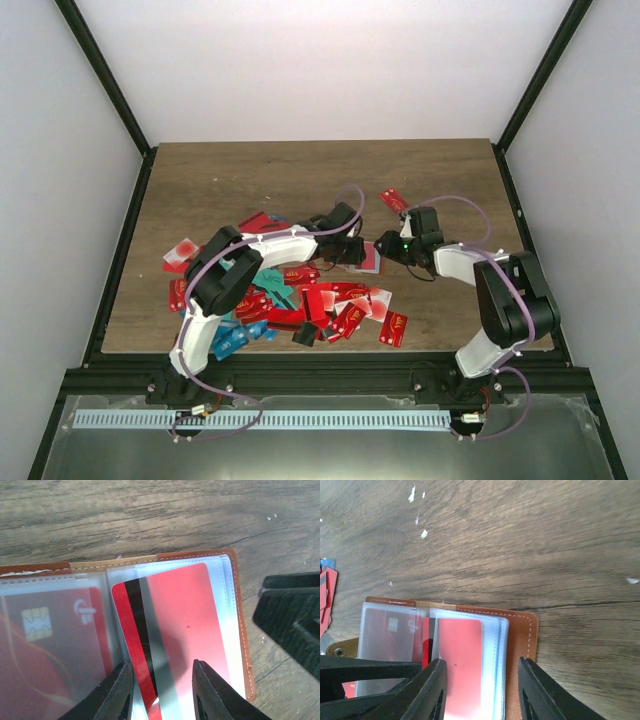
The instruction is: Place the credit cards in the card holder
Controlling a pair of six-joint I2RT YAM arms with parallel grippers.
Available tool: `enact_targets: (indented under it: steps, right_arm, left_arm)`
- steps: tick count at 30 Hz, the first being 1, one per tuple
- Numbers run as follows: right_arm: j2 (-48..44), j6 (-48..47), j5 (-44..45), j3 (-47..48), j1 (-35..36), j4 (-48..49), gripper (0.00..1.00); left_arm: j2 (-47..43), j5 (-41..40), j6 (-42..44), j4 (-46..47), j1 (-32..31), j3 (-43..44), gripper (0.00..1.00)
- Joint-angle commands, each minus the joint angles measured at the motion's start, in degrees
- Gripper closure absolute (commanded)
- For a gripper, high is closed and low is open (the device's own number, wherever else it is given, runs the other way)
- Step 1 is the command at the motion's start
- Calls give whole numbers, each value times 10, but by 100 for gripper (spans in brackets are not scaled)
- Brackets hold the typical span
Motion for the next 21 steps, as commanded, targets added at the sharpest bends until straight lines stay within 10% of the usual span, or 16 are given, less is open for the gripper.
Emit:
enact_targets:
  steps: [1, 10, 21]
  right_arm:
    - [-29, -11, 53, 4, 1, -31, 61]
    - [-3, -18, 63, 8, 2, -29, 88]
    - [54, -25, 91, 34, 25, -37, 98]
  left_arm:
    - [12, 6, 11, 2, -4, 9, 66]
    - [14, 7, 24, 2, -3, 15, 66]
    - [19, 15, 43, 2, -3, 23, 66]
